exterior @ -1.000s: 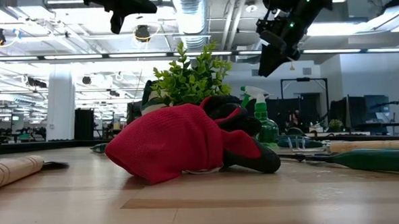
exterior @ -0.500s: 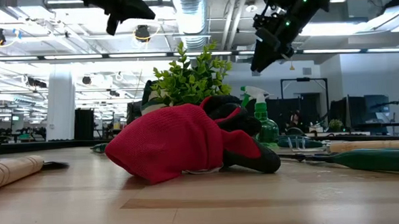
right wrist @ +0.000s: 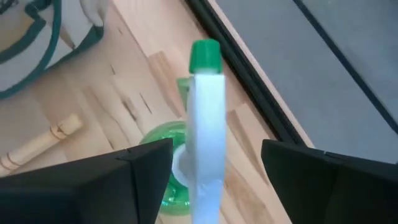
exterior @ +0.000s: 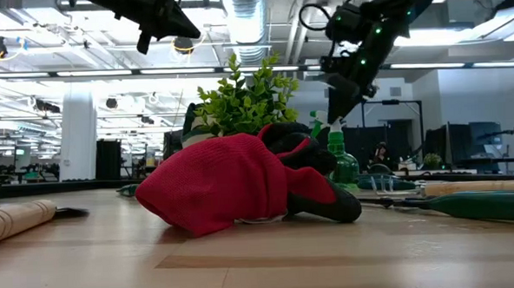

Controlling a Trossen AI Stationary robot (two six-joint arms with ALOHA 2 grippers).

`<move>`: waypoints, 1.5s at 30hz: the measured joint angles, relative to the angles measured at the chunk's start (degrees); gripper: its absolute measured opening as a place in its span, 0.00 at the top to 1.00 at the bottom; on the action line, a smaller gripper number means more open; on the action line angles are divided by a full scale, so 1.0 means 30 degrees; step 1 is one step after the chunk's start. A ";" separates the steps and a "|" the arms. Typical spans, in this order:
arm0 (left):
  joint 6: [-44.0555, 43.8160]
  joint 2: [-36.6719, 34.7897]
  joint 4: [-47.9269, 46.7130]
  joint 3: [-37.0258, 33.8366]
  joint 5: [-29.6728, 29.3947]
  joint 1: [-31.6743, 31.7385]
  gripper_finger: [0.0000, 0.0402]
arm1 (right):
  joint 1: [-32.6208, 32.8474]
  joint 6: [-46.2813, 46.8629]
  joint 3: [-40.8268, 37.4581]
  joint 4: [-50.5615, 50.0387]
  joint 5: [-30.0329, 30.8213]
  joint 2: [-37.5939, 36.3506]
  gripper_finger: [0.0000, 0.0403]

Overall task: Pick & Place Garden tools in Gardening bag
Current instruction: Put the green spray bottle into the brown gardening bag

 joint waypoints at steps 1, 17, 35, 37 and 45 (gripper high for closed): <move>0.0000 0.0000 0.0029 -0.0003 0.0003 0.0000 1.00 | 0.0034 -0.0014 0.0007 0.0022 0.0000 0.0170 0.42; 0.0000 0.0000 0.0044 0.0004 0.0027 0.0000 1.00 | 0.0185 -0.0012 0.0015 0.1500 -0.0051 0.0524 0.71; 0.0000 -0.0015 0.0043 0.0011 0.0051 0.0000 1.00 | 0.0677 -0.0022 0.0925 -0.0128 -0.0029 -0.0842 0.89; 0.0000 -0.0015 0.0039 0.0016 0.0048 0.0000 1.00 | 0.0670 -0.0022 0.1681 -0.0755 -0.0020 -0.1320 0.89; 0.0000 -0.0015 0.0043 0.0019 0.0022 -0.0007 1.00 | 0.1025 -0.0166 0.5208 -0.1758 0.0016 -0.1980 0.89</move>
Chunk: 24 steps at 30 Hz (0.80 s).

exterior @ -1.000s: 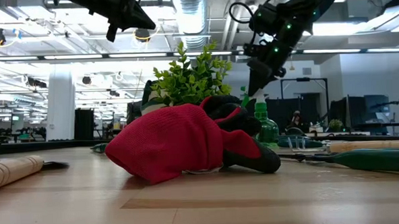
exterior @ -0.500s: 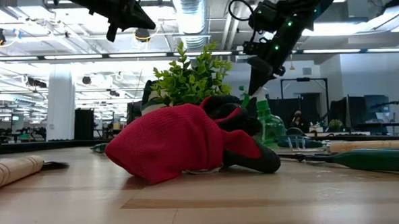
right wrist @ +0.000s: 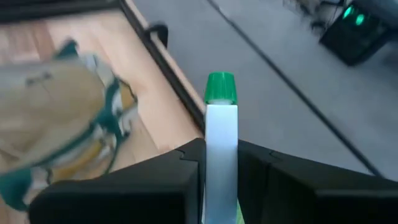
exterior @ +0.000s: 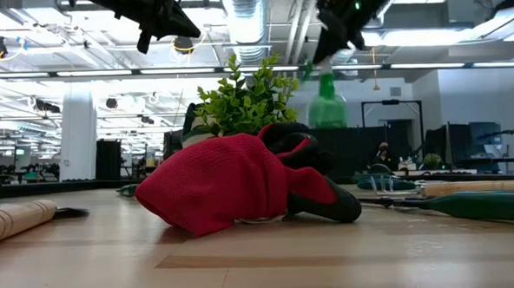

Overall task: Pick & Place Garden tools in Gardening bag
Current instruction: Put the green spray bottle into the brown gardening bag

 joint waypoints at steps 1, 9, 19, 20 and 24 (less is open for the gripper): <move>0.0000 0.0000 -0.0007 0.0000 0.0000 0.0000 1.00 | 0.0079 -0.0058 0.0434 -0.0112 0.0004 0.0005 0.89; 0.0000 0.0000 0.0001 0.0001 0.0000 0.0000 1.00 | 0.1515 0.0255 0.2799 0.0064 -0.0022 0.0027 0.89; 0.0022 0.0000 -0.0003 0.0007 0.0000 0.0000 1.00 | 0.3634 0.1103 0.3134 0.2586 -0.1350 0.0044 0.89; 0.0029 -0.0012 -0.0009 0.0007 0.0000 0.0000 1.00 | 0.3750 0.1178 0.3135 0.2814 -0.1586 0.0091 0.89; 0.0044 -0.0156 -0.0078 0.0015 0.0007 0.0000 1.00 | 0.4191 0.1407 0.3226 0.3161 -0.1935 0.0946 0.89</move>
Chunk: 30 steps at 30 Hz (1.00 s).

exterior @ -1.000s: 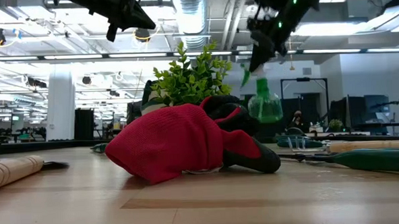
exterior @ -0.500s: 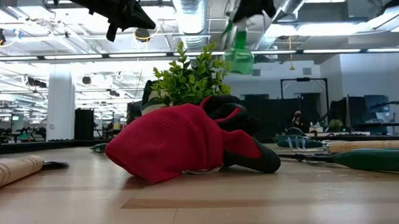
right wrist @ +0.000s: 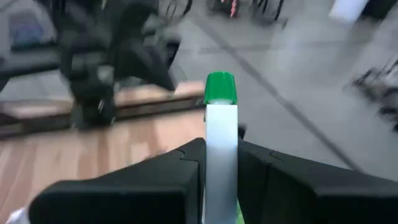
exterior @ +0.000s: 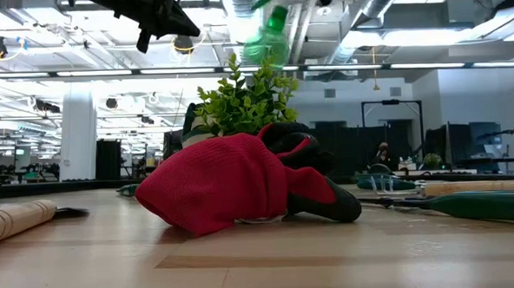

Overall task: Pick & Place Garden tools in Gardening bag
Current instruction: Put the green spray bottle into the brown gardening bag

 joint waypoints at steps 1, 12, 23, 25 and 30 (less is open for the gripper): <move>0.0008 -0.0049 -0.0052 0.0000 -0.0007 0.0000 1.00 | 0.0006 0.0145 0.0231 -0.0037 -0.0352 0.0381 0.89; 0.0160 -0.0758 -0.0970 0.0007 0.0008 0.0000 1.00 | 0.0304 -0.0044 0.3829 -0.1630 -0.2465 0.4888 0.89; 0.0160 -0.1167 -0.1116 0.0001 0.0015 0.0000 1.00 | 0.0168 -0.0443 0.4899 -0.1459 -0.3699 0.8076 0.89; 0.0160 -0.1163 -0.1120 0.0000 0.0015 0.0000 1.00 | -0.0005 -0.0440 0.4892 -0.1592 -0.3713 0.8560 0.89; 0.0160 -0.1163 -0.1117 0.0000 0.0015 0.0000 1.00 | -0.0355 -0.0447 0.4892 -0.1435 -0.4136 0.9349 0.89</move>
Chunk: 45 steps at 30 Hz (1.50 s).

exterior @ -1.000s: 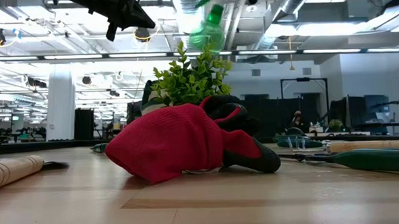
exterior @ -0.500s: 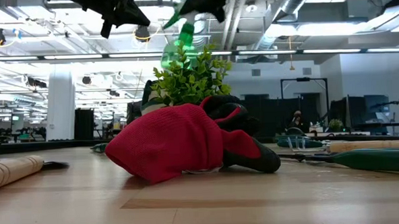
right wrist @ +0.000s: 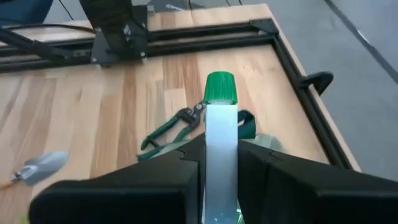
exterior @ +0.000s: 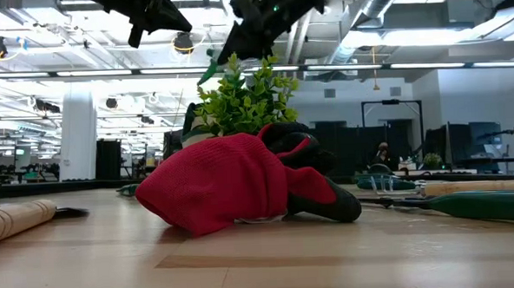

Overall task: Pick & Place Garden tools in Gardening bag
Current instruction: Put the green spray bottle into the brown gardening bag

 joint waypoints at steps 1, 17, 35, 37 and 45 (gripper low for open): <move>0.0000 0.0000 -0.0001 0.0000 0.0000 0.0000 1.00 | -0.0002 -0.0026 0.0000 -0.0084 -0.0002 0.0148 0.89; 0.0000 0.0007 0.0000 -0.0007 -0.0007 -0.0003 1.00 | -0.0699 -0.0662 -0.0015 0.0490 -0.0999 0.1636 0.89; 0.0000 0.0007 0.0007 -0.0007 -0.0015 -0.0007 1.00 | -0.0935 -0.0860 -0.0138 0.1075 -0.1020 0.2540 0.89; 0.0000 0.0007 0.0007 -0.0007 -0.0018 -0.0007 1.00 | -0.0962 -0.0858 -0.0159 0.0906 -0.1013 0.2631 0.89; 0.0000 0.0007 0.0007 -0.0007 -0.0017 -0.0007 1.00 | -0.1069 -0.1003 -0.0160 0.0970 -0.0999 0.2627 0.89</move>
